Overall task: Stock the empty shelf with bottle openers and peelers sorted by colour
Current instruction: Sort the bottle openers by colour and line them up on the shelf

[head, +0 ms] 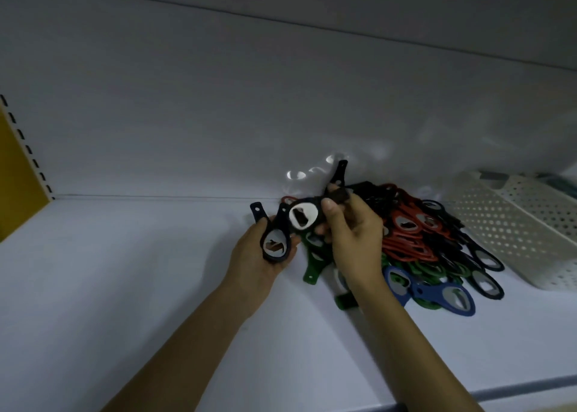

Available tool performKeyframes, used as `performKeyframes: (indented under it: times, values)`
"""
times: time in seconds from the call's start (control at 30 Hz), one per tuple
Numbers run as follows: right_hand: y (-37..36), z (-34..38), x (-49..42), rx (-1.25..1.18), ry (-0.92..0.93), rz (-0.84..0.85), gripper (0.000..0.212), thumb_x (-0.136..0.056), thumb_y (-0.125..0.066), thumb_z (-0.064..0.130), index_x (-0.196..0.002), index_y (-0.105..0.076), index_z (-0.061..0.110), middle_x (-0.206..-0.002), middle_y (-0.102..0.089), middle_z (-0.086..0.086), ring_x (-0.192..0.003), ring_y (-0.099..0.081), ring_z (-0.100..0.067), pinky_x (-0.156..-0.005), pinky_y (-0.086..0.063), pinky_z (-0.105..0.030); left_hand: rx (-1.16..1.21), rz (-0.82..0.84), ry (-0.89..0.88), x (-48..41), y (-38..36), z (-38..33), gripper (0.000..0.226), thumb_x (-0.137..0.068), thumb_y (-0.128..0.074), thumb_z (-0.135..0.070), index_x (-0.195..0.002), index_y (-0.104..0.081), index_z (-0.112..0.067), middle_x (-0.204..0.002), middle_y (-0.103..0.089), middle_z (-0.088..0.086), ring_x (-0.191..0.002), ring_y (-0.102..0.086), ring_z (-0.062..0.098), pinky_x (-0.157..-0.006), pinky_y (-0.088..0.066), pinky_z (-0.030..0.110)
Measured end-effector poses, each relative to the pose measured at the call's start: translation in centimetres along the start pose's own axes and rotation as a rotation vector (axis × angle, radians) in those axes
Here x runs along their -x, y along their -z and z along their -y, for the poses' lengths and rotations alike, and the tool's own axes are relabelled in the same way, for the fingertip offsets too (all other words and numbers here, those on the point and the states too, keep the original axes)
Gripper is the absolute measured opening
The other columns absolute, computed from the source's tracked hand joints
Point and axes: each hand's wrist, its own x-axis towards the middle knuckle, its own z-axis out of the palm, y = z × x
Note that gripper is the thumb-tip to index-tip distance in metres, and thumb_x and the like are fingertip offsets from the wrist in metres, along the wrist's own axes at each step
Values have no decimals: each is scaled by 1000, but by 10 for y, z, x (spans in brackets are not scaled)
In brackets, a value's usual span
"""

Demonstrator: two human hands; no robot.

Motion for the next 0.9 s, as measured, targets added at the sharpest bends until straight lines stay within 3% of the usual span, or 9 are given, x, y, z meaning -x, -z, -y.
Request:
performKeyframes:
  times: [0.13,0.27,0.33,0.4,0.5,0.63,0.7,0.8,0.9]
  values:
    - [-9,1,-8,92,-125,312,5,-88,-65,11,-86,-67,14,-63,-63,5,-55,-57,-5,-55,-47,-21,-54,75,13,2,-1,-3,35,-92,-49,-38,-108,-65,-11,-101,-72,9,-86,-70,19,-70,-55,32]
    - [-22,-7,-25,634,-58,127,37,-76,-75,43,-77,-45,22,-63,-51,9,-52,-48,-6,-46,-36,-25,-125,73,-68,2,5,-1,23,-93,-51,-5,-113,-61,-9,-104,-69,12,-86,-70,22,-63,-56,25]
    - [-27,-12,-32,741,54,77,28,-88,-62,44,-82,-46,21,-69,-54,8,-59,-53,-10,-47,-32,-24,-100,36,-104,1,7,-2,27,-93,-49,1,-117,-57,-8,-108,-66,13,-94,-66,25,-63,-57,26]
    - [-28,-24,-32,979,147,143,20,-95,-52,35,-103,-55,18,-93,-63,-1,-86,-60,-21,-62,-40,-28,-111,23,-174,-1,8,-3,31,-91,-49,6,-117,-56,-9,-107,-66,12,-95,-65,25,-68,-59,29]
    - [-27,-39,-28,1349,101,343,37,-93,-50,34,-126,-54,20,-125,-58,-3,-115,-48,-24,-90,-36,-35,-162,-21,-271,-4,10,-8,39,-88,-50,12,-119,-56,-11,-103,-68,7,-90,-68,22,-78,-57,33]
    - [-25,-34,-26,1292,240,284,14,-83,-54,7,-85,-67,8,-87,-66,-11,-81,-60,-31,-69,-38,-34,-125,-63,-236,-8,13,-10,36,-83,-57,11,-112,-62,-9,-108,-68,11,-99,-65,26,-73,-57,28]
    - [-21,-34,-25,1174,302,209,9,-75,-59,-2,-79,-65,3,-78,-65,-15,-71,-62,-34,-62,-35,-33,-112,-41,-232,-7,12,-9,35,-84,-57,9,-112,-62,-10,-114,-67,10,-100,-66,26,-70,-57,25]
    - [-19,-37,-26,1269,151,326,37,-86,-61,35,-118,-62,16,-120,-62,-4,-108,-55,-26,-86,-39,-36,-86,10,-205,-6,12,-9,31,-89,-54,3,-115,-60,-13,-108,-69,12,-93,-69,29,-71,-59,31]
    - [-21,-41,-25,1422,125,386,35,-88,-53,48,-109,-65,24,-116,-64,3,-109,-50,-22,-91,-32,-36,-113,27,-180,-3,13,-10,25,-92,-52,-3,-113,-59,-15,-100,-72,10,-91,-70,27,-67,-59,32]
